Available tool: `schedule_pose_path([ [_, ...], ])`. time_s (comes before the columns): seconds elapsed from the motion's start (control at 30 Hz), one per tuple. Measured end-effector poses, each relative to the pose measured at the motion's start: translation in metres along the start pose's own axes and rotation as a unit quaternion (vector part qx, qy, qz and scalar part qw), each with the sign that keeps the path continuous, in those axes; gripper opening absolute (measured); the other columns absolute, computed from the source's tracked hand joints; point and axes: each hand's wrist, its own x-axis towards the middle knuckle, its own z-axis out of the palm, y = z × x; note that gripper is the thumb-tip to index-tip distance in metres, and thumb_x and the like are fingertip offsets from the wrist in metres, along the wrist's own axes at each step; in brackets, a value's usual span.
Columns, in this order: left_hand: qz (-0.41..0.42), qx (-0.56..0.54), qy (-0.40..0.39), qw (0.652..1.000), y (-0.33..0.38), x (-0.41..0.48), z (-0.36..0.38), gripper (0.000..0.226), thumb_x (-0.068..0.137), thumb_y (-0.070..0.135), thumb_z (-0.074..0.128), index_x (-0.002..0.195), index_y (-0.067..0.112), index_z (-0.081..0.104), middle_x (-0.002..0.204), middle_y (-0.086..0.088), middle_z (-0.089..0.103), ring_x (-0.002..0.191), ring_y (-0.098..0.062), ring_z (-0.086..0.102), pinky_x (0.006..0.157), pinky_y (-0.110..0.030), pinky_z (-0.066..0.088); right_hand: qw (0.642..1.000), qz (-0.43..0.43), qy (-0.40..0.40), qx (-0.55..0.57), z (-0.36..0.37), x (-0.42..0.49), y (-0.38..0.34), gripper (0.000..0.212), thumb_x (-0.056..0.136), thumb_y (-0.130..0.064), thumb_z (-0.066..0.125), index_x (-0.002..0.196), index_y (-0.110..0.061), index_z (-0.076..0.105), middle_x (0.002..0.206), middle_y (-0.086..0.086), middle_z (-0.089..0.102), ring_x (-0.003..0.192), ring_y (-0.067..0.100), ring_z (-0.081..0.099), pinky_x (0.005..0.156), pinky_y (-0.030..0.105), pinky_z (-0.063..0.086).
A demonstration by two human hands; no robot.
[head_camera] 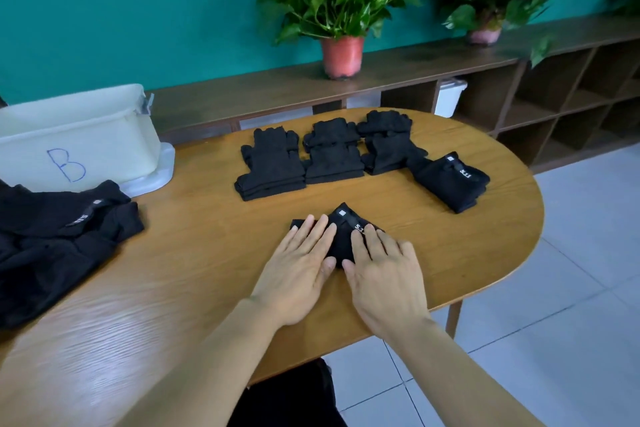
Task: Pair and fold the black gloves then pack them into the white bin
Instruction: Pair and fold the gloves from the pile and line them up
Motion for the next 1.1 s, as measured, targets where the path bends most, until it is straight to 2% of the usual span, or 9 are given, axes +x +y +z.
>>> schedule_pose_path([
  [0.3, 0.048, 0.025, 0.021, 0.998, 0.022, 0.059, 0.008, 0.069, 0.096, 0.057, -0.009, 0.157, 0.025, -0.004, 0.163, 0.010, -0.015, 0.144, -0.005, -0.031, 0.120, -0.029, -0.016, 0.998, 0.045, 0.043, 0.006, 0.002, 0.005, 0.047, 0.058, 0.099, -0.045, 0.028, 0.126, -0.009, 0.064, 0.128, 0.014, 0.064, 0.112, 0.030, 0.061, 0.084, 0.045, 0.048],
  [0.43, 0.044, 0.019, 0.035, 0.998, 0.029, 0.079, 0.008, 0.061, 0.100, 0.054, -0.005, 0.156, 0.030, -0.006, 0.162, 0.010, -0.018, 0.143, -0.005, -0.031, 0.118, -0.027, -0.018, 0.996, 0.059, 0.061, 0.024, 0.003, 0.011, 0.059, 0.058, 0.100, -0.046, 0.025, 0.129, -0.012, 0.061, 0.131, 0.011, 0.062, 0.118, 0.028, 0.057, 0.087, 0.045, 0.046],
  [0.53, 0.030, 0.003, 0.081, 0.996, 0.030, 0.083, 0.009, 0.062, 0.098, 0.055, -0.006, 0.155, 0.030, -0.005, 0.163, 0.008, -0.016, 0.145, -0.004, -0.028, 0.118, -0.025, -0.018, 0.991, 0.051, 0.110, 0.052, 0.001, 0.012, 0.064, 0.054, 0.101, -0.043, 0.031, 0.136, -0.011, 0.056, 0.139, 0.010, 0.056, 0.131, 0.028, 0.047, 0.097, 0.048, 0.040],
  [0.6, 0.020, -0.006, 0.134, 0.991, 0.030, 0.081, 0.009, 0.059, 0.102, 0.051, 0.003, 0.155, 0.025, 0.005, 0.163, 0.004, -0.005, 0.150, -0.007, -0.014, 0.121, -0.027, -0.009, 0.987, 0.015, 0.146, 0.060, 0.000, 0.011, 0.065, 0.050, 0.101, -0.039, 0.034, 0.138, -0.011, 0.054, 0.145, 0.009, 0.051, 0.140, 0.027, 0.037, 0.104, 0.049, 0.034],
  [0.7, 0.017, 0.005, 0.209, 0.978, 0.032, 0.077, 0.009, 0.052, 0.106, 0.038, 0.020, 0.148, 0.013, 0.039, 0.156, -0.005, 0.034, 0.147, -0.017, 0.027, 0.120, -0.034, 0.011, 0.982, -0.037, 0.175, 0.055, 0.002, 0.012, 0.068, 0.046, 0.100, -0.031, 0.036, 0.135, -0.010, 0.057, 0.142, 0.009, 0.054, 0.143, 0.025, 0.035, 0.110, 0.048, 0.026],
  [0.77, 0.021, 0.017, 0.214, 0.976, 0.034, 0.075, 0.009, 0.050, 0.106, 0.034, 0.024, 0.140, 0.011, 0.052, 0.143, -0.006, 0.053, 0.135, -0.016, 0.047, 0.118, -0.037, 0.017, 0.983, -0.041, 0.172, 0.048, 0.006, 0.014, 0.072, 0.044, 0.099, -0.028, 0.037, 0.131, -0.010, 0.060, 0.137, 0.009, 0.058, 0.141, 0.026, 0.039, 0.111, 0.048, 0.024],
  [0.83, 0.017, 0.032, 0.199, 0.979, 0.035, 0.073, 0.009, 0.051, 0.106, 0.035, 0.023, 0.139, 0.011, 0.054, 0.138, -0.004, 0.059, 0.130, -0.015, 0.053, 0.117, -0.041, 0.017, 0.987, -0.034, 0.154, 0.038, 0.008, 0.016, 0.076, 0.044, 0.098, -0.029, 0.036, 0.128, -0.011, 0.063, 0.134, 0.010, 0.061, 0.140, 0.026, 0.040, 0.112, 0.049, 0.023],
  [0.97, 0.008, 0.061, 0.146, 0.987, 0.036, 0.074, 0.011, 0.058, 0.107, 0.045, 0.015, 0.145, 0.015, 0.047, 0.146, 0.000, 0.050, 0.137, -0.011, 0.044, 0.118, -0.048, 0.009, 0.991, -0.028, 0.123, 0.034, 0.011, 0.018, 0.079, 0.047, 0.098, -0.032, 0.032, 0.124, -0.012, 0.066, 0.133, 0.011, 0.062, 0.135, 0.026, 0.047, 0.112, 0.050, 0.023],
  [1.1, 0.009, 0.063, 0.080, 0.995, 0.035, 0.081, 0.010, 0.069, 0.101, 0.057, -0.002, 0.154, 0.024, 0.028, 0.159, 0.006, 0.024, 0.147, -0.004, 0.016, 0.120, -0.047, -0.009, 0.993, -0.012, 0.114, 0.041, 0.014, 0.021, 0.080, 0.049, 0.098, -0.034, 0.031, 0.125, -0.013, 0.066, 0.134, 0.010, 0.061, 0.130, 0.024, 0.053, 0.111, 0.051, 0.023],
])
